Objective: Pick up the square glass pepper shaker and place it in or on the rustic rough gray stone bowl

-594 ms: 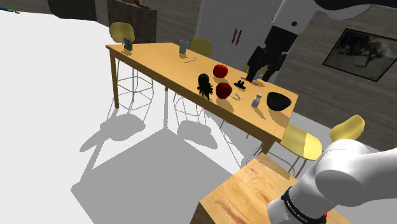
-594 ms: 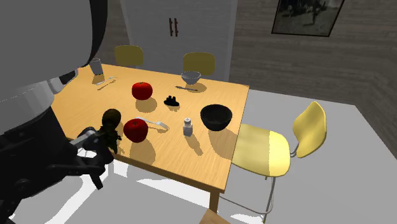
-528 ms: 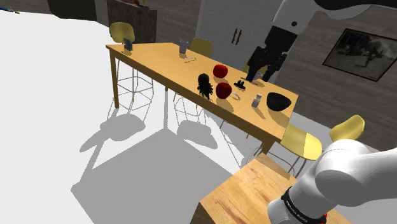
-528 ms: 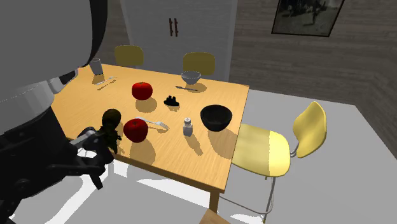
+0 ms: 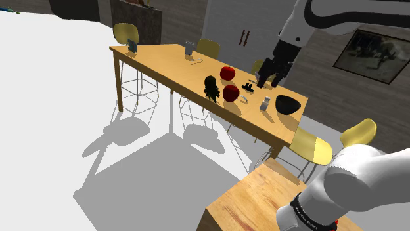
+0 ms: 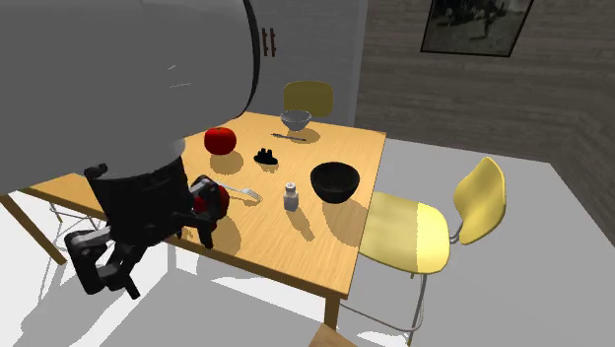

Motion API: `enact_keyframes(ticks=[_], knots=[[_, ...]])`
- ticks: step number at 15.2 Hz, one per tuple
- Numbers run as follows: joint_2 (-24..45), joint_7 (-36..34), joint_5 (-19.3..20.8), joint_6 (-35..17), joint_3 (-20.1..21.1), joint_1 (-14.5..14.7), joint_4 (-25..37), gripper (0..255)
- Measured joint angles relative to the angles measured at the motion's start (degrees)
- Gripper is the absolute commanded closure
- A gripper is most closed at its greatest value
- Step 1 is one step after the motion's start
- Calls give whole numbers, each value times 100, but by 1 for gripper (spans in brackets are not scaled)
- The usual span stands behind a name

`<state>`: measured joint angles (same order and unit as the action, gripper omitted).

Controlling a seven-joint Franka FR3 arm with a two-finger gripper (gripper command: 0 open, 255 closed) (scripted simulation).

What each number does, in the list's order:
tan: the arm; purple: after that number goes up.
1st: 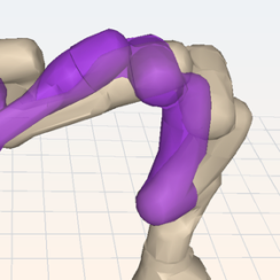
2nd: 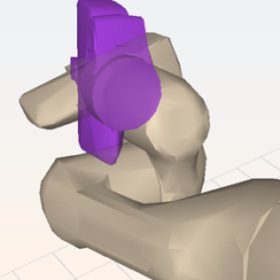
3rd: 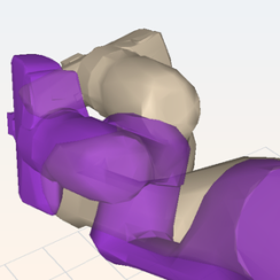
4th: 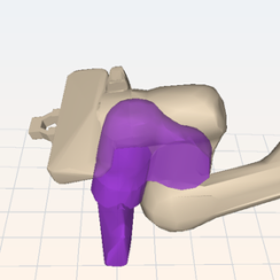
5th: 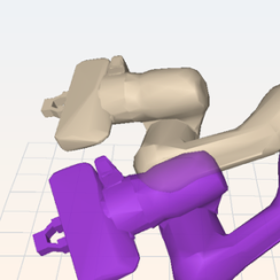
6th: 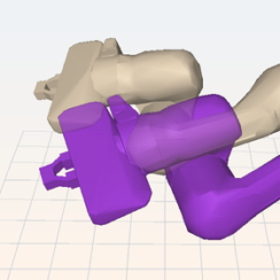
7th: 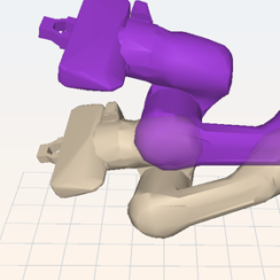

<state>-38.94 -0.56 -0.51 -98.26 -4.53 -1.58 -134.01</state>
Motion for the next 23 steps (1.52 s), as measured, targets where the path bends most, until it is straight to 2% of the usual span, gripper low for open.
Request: enact_keyframes(ticks=[6, 13, 18, 23], knots=[[648, 789, 335, -496, -637, -203, 98, 0], [1594, 1672, 502, -1021, -1318, -364, 476, 0], [2525, 2413, 400, -1362, -1826, -456, 1023, 0], [3545, 3106, 68, -1605, -2184, -554, 1703, 0]])
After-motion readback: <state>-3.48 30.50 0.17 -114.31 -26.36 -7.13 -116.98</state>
